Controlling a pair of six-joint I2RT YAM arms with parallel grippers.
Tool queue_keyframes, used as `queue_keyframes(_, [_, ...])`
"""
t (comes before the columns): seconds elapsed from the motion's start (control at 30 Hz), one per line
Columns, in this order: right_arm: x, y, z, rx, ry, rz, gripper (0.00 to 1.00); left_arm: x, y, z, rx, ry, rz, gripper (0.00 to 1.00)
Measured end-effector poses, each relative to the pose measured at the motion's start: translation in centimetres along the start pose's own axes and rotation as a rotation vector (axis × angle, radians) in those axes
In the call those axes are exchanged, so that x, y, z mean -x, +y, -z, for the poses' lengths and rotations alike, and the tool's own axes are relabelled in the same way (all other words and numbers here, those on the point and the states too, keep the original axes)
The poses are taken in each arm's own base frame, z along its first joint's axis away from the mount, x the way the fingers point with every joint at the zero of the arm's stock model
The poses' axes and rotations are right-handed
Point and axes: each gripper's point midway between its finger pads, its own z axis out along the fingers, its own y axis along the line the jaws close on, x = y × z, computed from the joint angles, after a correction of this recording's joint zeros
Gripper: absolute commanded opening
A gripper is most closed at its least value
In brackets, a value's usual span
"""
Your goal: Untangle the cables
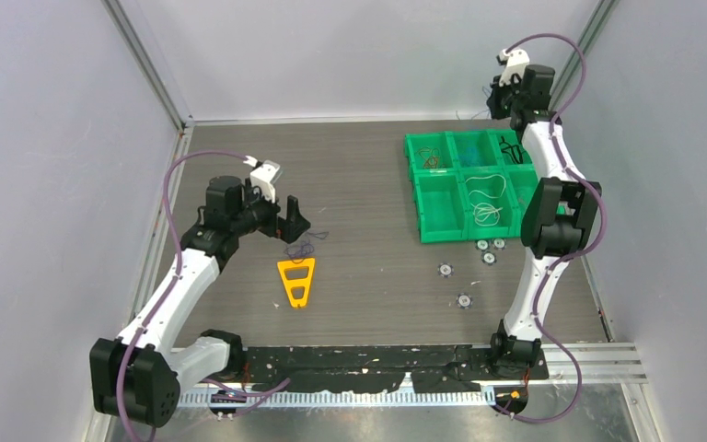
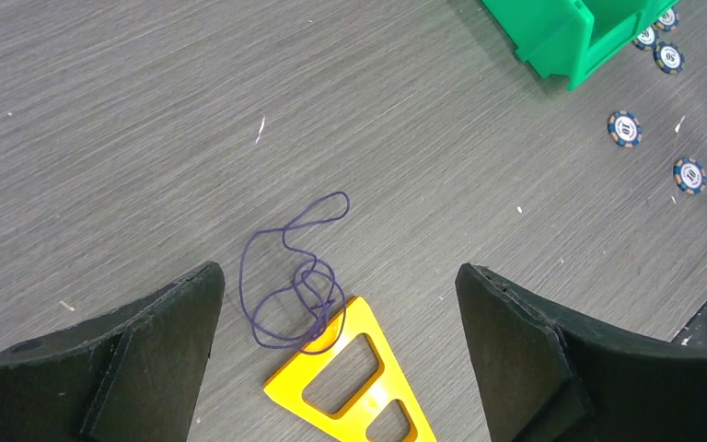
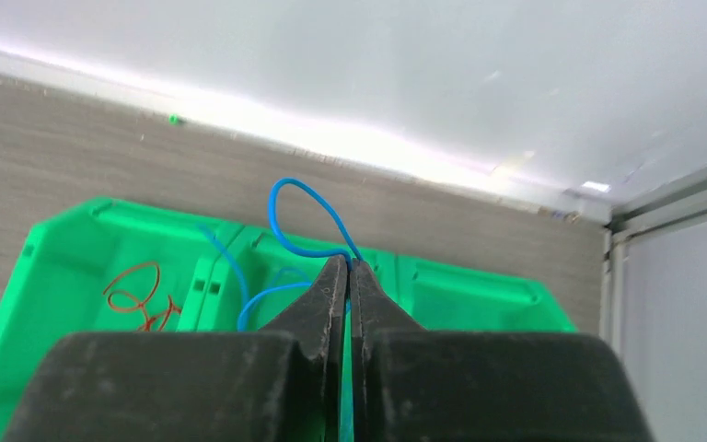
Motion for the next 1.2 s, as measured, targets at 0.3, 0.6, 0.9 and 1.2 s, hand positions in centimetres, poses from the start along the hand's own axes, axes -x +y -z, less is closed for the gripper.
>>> queue_keyframes(0.3, [1.4, -1.0, 0.3, -0.018, -0.040, 0.073, 0.06, 0.1, 0.4, -0.4, 0.007, 0.016, -0.008, 1.00])
queue_keyframes(0.6, [-4.2, 0.1, -0.4, 0.026, 0.104, 0.150, 0.05, 0.3, 0.5, -0.2, 0.013, 0.023, -0.030, 0.99])
queue_keyframes(0.9, [-10.9, 3.6, -1.3, 0.154, 0.331, 0.243, 0.16, -0.4, 0.9, -0.4, 0.027, 0.066, -0.023, 1.00])
queue_keyframes(1.2, [-12.4, 5.1, -0.1, 0.214, 0.452, 0.214, 0.81, -1.2, 2.9, -0.6, 0.045, 0.151, 0.059, 0.96])
